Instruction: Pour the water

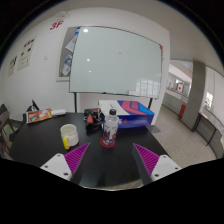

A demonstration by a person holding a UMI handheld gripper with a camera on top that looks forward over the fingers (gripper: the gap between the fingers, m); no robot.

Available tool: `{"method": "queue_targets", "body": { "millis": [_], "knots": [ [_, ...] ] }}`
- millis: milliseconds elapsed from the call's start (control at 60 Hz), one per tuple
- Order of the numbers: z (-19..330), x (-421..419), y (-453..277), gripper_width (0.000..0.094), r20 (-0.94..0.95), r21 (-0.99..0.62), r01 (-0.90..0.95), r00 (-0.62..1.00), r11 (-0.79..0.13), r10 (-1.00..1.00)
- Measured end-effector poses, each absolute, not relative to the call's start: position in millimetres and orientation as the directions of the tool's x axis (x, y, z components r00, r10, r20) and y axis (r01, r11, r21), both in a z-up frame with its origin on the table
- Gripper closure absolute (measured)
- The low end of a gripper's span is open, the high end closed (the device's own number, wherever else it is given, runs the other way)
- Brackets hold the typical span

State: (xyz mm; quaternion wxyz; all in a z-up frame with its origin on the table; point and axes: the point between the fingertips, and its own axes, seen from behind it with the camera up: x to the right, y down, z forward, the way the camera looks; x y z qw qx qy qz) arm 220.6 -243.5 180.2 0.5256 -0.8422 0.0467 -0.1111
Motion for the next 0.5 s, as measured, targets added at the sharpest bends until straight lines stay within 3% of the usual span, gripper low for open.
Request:
{"method": "queue_targets", "body": {
  "millis": [250, 500],
  "knots": [
    [212, 187, -340, 0.0096, 0.130, -0.901, 0.030, 0.971, -0.434, -0.202],
    [225, 186, -378, 0.0092, 0.145, -0.905, 0.050, 0.970, -0.423, -0.196]
  ]
}}
